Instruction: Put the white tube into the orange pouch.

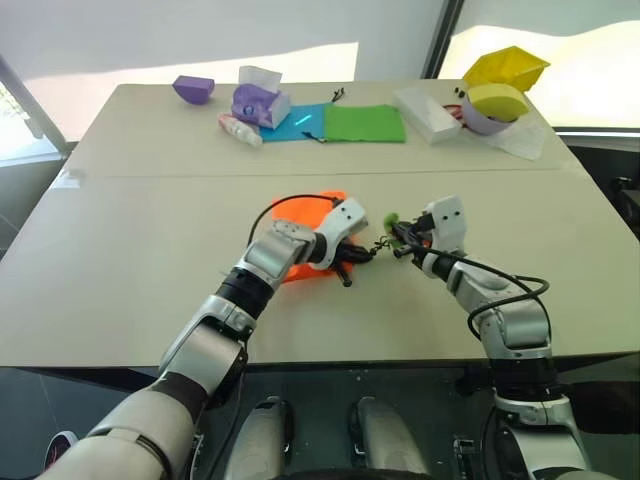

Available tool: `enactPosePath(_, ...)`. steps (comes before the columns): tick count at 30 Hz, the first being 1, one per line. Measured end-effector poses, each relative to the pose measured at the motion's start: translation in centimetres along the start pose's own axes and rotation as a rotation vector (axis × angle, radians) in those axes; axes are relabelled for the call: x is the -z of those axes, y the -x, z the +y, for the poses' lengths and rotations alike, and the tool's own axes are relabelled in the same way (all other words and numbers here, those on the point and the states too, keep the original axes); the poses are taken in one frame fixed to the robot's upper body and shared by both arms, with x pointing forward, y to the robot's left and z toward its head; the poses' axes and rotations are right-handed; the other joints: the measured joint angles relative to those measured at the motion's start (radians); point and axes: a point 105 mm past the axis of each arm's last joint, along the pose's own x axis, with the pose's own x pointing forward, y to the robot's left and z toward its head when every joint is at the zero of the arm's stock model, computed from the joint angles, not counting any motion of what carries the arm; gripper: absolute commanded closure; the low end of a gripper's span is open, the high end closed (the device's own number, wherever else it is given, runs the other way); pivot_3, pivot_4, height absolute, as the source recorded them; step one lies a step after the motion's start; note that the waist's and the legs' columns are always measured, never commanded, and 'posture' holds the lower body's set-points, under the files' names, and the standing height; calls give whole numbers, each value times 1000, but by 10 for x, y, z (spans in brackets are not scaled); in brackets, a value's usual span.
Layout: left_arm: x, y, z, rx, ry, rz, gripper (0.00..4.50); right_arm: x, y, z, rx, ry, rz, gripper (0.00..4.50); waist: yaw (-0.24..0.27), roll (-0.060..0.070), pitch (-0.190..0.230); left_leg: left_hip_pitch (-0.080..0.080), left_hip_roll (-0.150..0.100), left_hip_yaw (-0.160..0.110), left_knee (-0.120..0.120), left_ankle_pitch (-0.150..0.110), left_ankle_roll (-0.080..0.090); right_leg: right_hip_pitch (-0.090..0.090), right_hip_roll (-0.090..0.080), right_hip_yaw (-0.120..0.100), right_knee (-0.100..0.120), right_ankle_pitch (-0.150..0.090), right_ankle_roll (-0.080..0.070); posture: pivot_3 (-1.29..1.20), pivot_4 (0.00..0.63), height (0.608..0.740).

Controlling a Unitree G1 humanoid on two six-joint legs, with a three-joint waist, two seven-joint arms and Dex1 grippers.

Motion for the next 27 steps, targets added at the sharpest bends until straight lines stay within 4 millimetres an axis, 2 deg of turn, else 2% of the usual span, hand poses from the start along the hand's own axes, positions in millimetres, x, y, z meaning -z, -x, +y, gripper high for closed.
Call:
enactPosePath(8, -3, 2, 5, -25, 7, -27, 4409, 0, 0, 1, -1, -3, 1, 4500, -1, 0, 0, 0, 0, 0, 0, 0, 0, 0, 0, 0, 0, 0, 0, 0, 150, 740)
enactPosePath(9, -4, 3, 5, -23, 17, -34, 3907, 0, 0, 1, -2, -2, 1, 4500, 0, 0, 0, 0, 0, 0, 0, 0, 0, 0, 0, 0, 0, 0, 0, 0, 150, 740)
enactPosePath(10, -4, 3, 6, -20, 25, -38, 3659, 0, 0, 1, -2, -2, 1, 4500, 0, 0, 0, 0, 0, 0, 0, 0, 0, 0, 0, 0, 0, 0, 0, 0, 150, 740)
enactPosePath(13, -4, 4, 5, -8, 28, -41, 2160, 0, 0, 1, -4, -2, 1, 4500, 0, 0, 0, 0, 0, 0, 0, 0, 0, 0, 0, 0, 0, 0, 0, 0, 150, 740)
enactPosePath(14, -4, 4, 5, -7, 20, -39, 1782, 0, -1, 1, -5, -2, 1, 4500, 0, 0, 0, 0, 0, 0, 0, 0, 0, 0, 0, 0, 0, 0, 0, 0, 150, 740)
enactPosePath(27, -8, -5, -1, -10, -47, -47, 1782, 1, -1, 4, -12, -4, 3, 4500, 0, 0, 0, 0, 0, 0, 0, 0, 0, 0, 0, 0, 0, 0, 0, 0, 150, 740)
